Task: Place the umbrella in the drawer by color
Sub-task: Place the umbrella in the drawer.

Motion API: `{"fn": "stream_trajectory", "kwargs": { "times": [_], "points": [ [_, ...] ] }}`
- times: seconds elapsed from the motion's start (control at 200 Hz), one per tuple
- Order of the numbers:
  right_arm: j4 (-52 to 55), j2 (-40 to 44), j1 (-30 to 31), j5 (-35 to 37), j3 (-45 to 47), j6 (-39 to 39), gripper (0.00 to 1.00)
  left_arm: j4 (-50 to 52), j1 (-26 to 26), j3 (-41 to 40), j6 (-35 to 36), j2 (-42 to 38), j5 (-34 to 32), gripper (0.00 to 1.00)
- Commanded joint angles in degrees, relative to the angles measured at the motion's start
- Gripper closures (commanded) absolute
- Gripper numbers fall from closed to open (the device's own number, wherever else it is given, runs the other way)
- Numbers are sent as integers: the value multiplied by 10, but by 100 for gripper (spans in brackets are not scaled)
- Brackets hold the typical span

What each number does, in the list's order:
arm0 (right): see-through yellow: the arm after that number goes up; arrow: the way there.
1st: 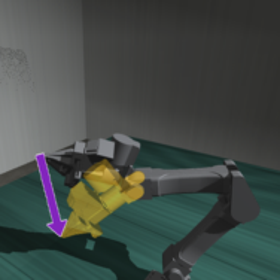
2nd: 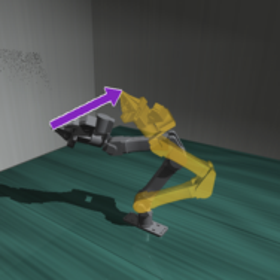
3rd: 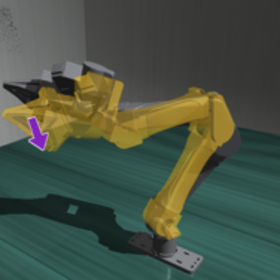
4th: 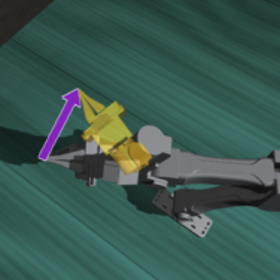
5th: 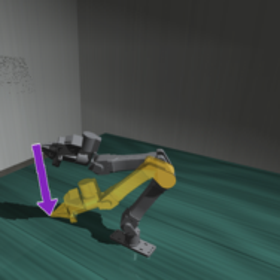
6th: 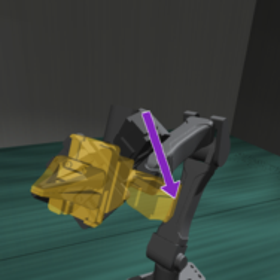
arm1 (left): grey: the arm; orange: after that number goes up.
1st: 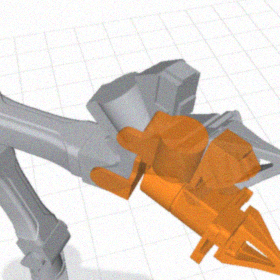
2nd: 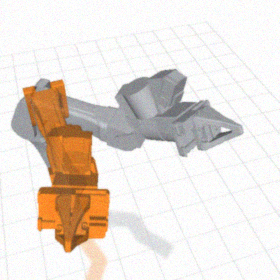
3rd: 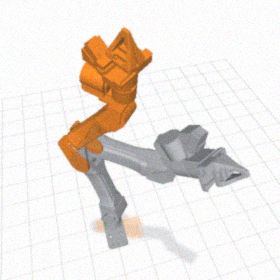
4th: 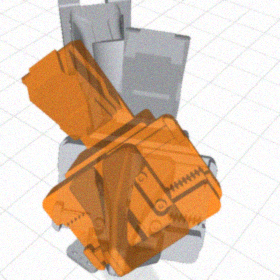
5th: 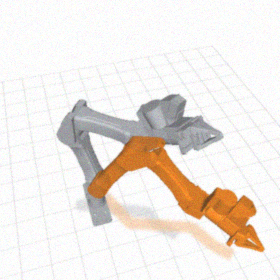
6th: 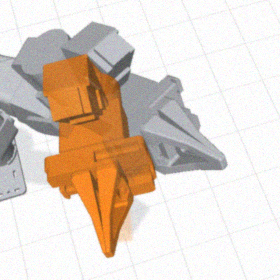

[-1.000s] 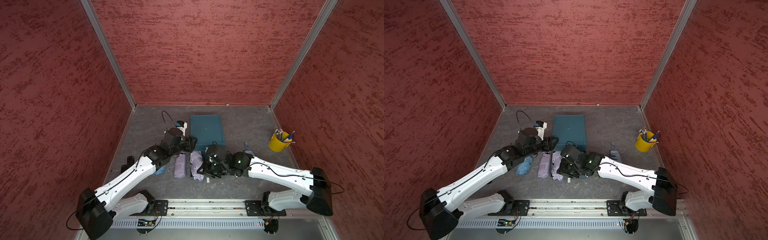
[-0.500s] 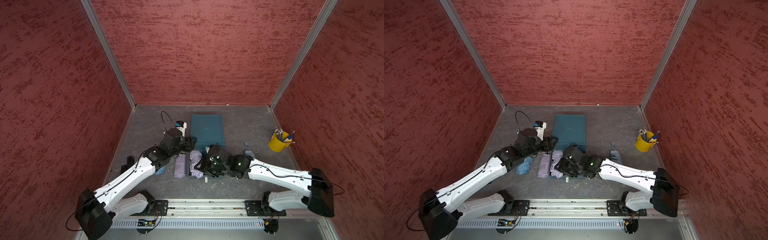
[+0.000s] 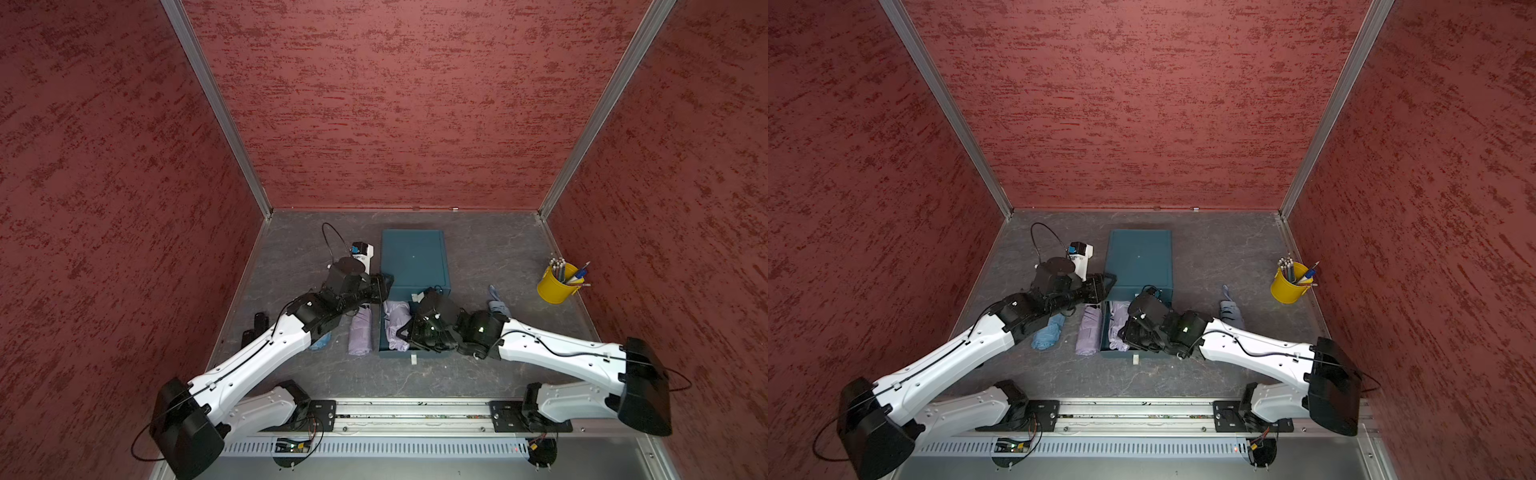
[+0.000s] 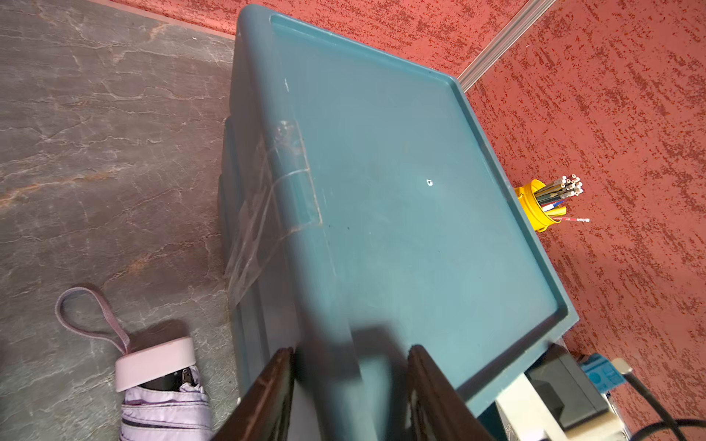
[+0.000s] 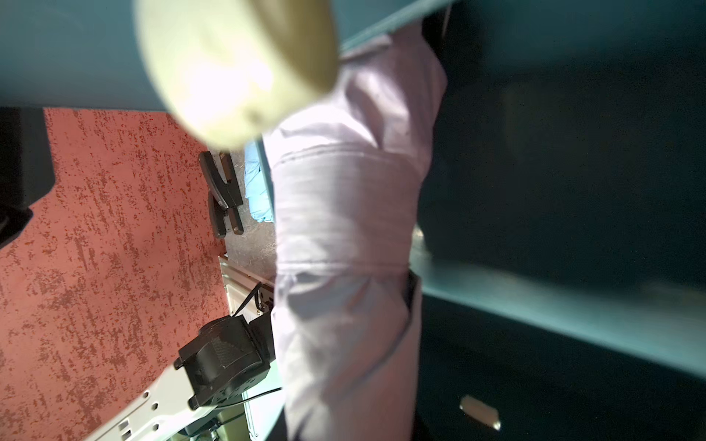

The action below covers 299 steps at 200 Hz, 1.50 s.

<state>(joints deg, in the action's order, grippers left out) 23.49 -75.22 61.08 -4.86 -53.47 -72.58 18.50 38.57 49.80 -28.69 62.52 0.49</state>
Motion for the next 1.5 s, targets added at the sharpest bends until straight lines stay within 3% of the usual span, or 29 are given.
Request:
{"fn": "stream_trajectory", "kwargs": {
  "times": [0.0,0.095,0.165,0.18,0.2,0.296,0.456,0.541,0.591,0.651,0.797,0.917,0.972,1.117,1.242,1.368,1.493],
  "points": [
    [-55,-25,-11,57,-2,8,86,55,11,-18,3,15,10,51],
    [-61,-54,-10,37,-21,23,57,56,12,-19,-1,13,13,51],
    [-32,-55,-4,45,-35,38,46,59,12,-18,-3,12,12,51],
    [-23,-52,-2,49,-37,42,35,61,12,-17,-4,12,11,51],
    [-11,-48,0,56,-39,46,28,63,12,-16,-5,12,10,51],
    [65,-17,7,103,-48,62,15,65,13,-16,-13,9,9,51],
    [122,28,20,144,-41,76,22,71,16,-12,-21,5,9,51],
    [125,34,37,157,-42,90,41,78,17,-12,-24,-5,-4,51],
    [126,35,50,168,-43,95,61,85,15,-10,-24,-12,-11,51],
    [131,32,58,173,-44,93,77,101,13,-1,-27,-18,-18,49],
    [144,20,75,201,-50,99,100,116,3,15,-36,-44,-14,41],
    [138,19,75,220,-42,99,100,131,-11,25,-45,-66,-7,39],
    [125,22,74,227,-38,105,94,130,-17,22,-46,-73,-5,37],
    [103,30,71,224,-36,121,56,149,-35,20,-54,-81,4,36],
    [129,14,71,209,-43,123,41,127,-42,-4,-57,-95,29,33],
    [170,3,75,192,-54,122,33,138,-45,-4,-55,-98,29,33],
    [215,21,115,238,-81,133,33,172,-59,-22,-76,-107,-21,32]
  ]
}}
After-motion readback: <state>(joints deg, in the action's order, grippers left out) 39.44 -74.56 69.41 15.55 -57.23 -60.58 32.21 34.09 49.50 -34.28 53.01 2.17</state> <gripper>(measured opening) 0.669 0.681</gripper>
